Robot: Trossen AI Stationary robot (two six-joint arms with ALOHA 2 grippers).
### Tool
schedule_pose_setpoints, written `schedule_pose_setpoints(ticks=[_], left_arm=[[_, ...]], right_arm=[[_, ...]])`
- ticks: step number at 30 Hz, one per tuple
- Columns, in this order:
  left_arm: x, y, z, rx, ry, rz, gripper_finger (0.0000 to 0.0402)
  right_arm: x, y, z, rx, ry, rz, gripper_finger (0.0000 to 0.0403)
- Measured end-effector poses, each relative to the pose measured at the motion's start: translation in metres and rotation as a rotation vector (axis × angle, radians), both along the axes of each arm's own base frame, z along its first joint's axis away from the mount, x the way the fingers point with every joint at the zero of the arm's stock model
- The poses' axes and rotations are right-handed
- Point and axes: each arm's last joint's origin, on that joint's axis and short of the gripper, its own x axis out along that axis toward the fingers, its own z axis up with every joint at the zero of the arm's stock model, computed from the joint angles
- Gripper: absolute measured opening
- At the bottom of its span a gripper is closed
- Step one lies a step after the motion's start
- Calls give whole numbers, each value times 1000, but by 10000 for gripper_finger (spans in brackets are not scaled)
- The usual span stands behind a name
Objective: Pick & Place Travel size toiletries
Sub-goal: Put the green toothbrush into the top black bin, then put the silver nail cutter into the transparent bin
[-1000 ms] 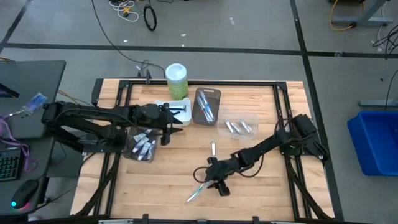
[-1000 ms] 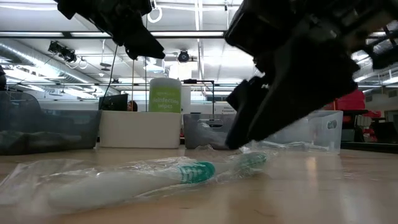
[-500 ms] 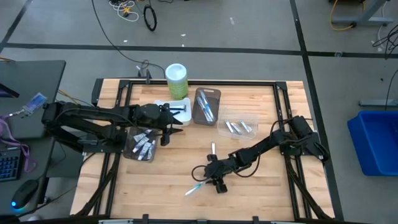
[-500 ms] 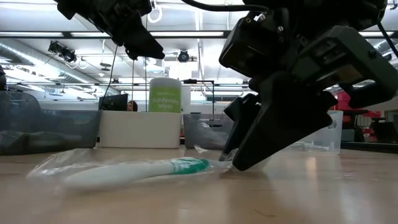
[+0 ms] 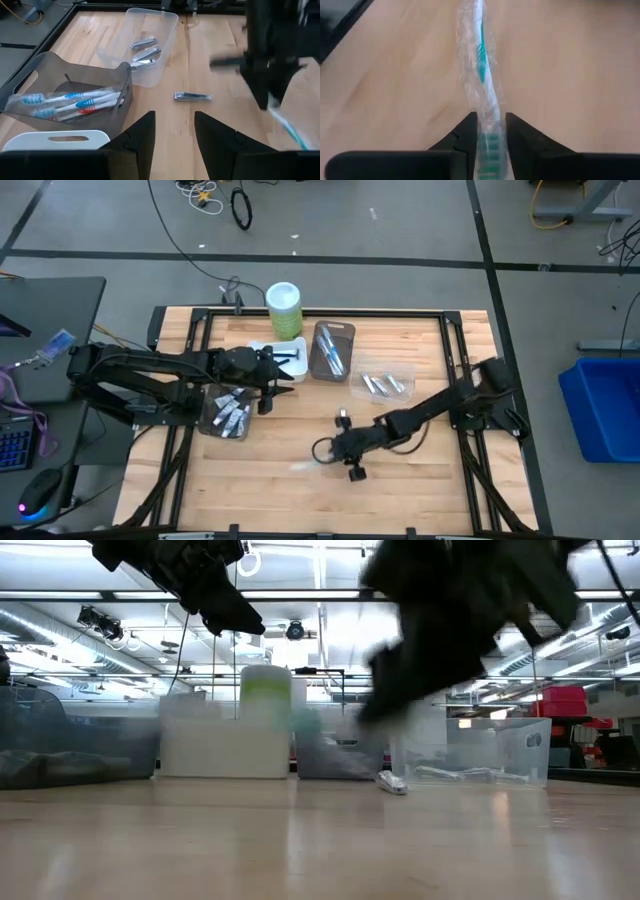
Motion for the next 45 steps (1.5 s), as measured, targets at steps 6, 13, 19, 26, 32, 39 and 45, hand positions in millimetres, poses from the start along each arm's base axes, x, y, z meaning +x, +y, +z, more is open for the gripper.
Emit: schedule_pose_setpoints(ticks=[6, 13, 19, 26, 32, 39, 45], left_arm=[[0, 0, 1, -1, -8, 1, 146], [1, 0, 2, 8, -20, 7, 146], [1, 1, 2, 11, -24, 14, 146], [1, 1, 2, 11, -24, 15, 146], [1, 1, 3, 12, -25, 16, 146], [1, 1, 2, 11, -23, 16, 146], [1, 1, 2, 11, -21, 16, 146]], right_arm=[[-14, -31, 65, -504, -226, -357, 86], [-9, -100, 93, -451, -457, -1145, 87], [5, -157, 63, -163, -346, -1171, 87], [9, -201, 32, 4, -203, -1144, 91], [7, -215, 20, 50, -114, -1087, 136], [5, -210, 19, 134, -79, -1125, 197], [7, -192, 33, 30, -135, -1049, 212]])
